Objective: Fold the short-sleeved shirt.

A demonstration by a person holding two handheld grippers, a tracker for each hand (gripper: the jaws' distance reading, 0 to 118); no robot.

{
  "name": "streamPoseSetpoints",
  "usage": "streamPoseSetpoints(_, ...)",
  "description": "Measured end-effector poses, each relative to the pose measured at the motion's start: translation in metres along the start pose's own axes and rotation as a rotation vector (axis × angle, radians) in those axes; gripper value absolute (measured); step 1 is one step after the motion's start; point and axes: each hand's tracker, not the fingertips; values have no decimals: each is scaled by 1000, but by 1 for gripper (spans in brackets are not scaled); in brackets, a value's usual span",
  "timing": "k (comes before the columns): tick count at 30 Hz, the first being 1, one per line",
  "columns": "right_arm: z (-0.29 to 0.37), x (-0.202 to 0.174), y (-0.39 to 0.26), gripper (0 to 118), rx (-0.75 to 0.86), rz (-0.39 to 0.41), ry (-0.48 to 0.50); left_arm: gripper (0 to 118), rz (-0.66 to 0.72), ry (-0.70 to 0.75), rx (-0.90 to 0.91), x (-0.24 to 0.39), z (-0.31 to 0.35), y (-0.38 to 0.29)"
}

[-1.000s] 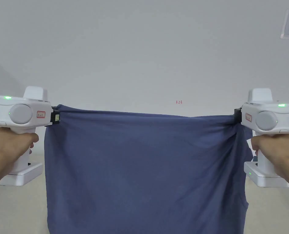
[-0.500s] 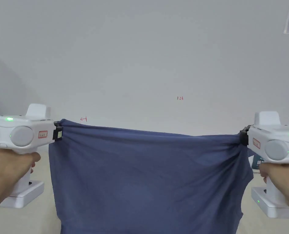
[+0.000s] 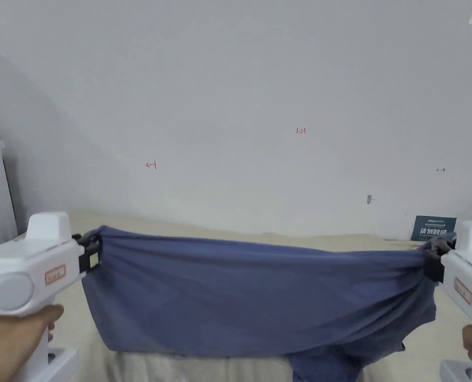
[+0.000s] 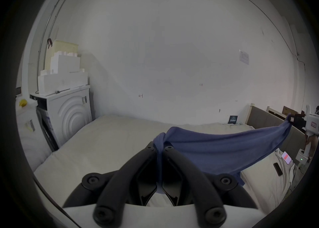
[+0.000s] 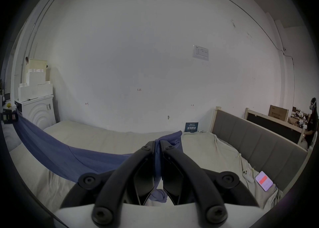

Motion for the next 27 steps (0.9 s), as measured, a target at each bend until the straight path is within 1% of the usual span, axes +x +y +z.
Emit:
streamPoseSetpoints(2, 23, 1, -20, 4, -10, 4, 3, 0, -1, -9, -22, -6, 17, -24)
streamPoseSetpoints(4, 48, -3, -43, 4, -12, 43, 1, 0, 15, -7, -30, -12, 35, -50)
streamPoseSetpoints(5, 58, -4, -52, 4, -17, 50, -2, 0, 23, -8, -40, -14, 42, -62)
streamPoseSetpoints(7, 81, -6, -74, 4, -28, 37, 1, 0, 13, 5, -57, -17, 55, -85)
streamPoseSetpoints(11, 118, -16, -120, 4, -80, 77, -13, 0, -49, 26, -119, -18, 85, -136)
streamPoseSetpoints(15, 147, -26, -174, 4, -165, 118, -29, 0, -42, 41, -200, -28, 99, -183)
streamPoseSetpoints(16, 153, -28, -188, 4, -205, 108, -38, 0, -61, 40, -231, -29, 101, -195)
streamPoseSetpoints(17, 157, -30, -201, 4, -234, 98, -34, 0, -70, 54, -262, -18, 112, -204)
streamPoseSetpoints(18, 162, -31, -213, 4, -255, 85, -35, 0, -60, 60, -288, -18, 114, -213)
streamPoseSetpoints(20, 167, -36, -238, 4, -319, 141, -40, 0, -51, 59, -333, -19, 118, -234)
streamPoseSetpoints(23, 168, -37, -270, 4, -412, 121, -32, 0, -52, 78, -409, -20, 117, -260)
streamPoseSetpoints(27, 162, -38, -302, 4, -498, 125, -41, 0, -74, 81, -472, -24, 110, -285)
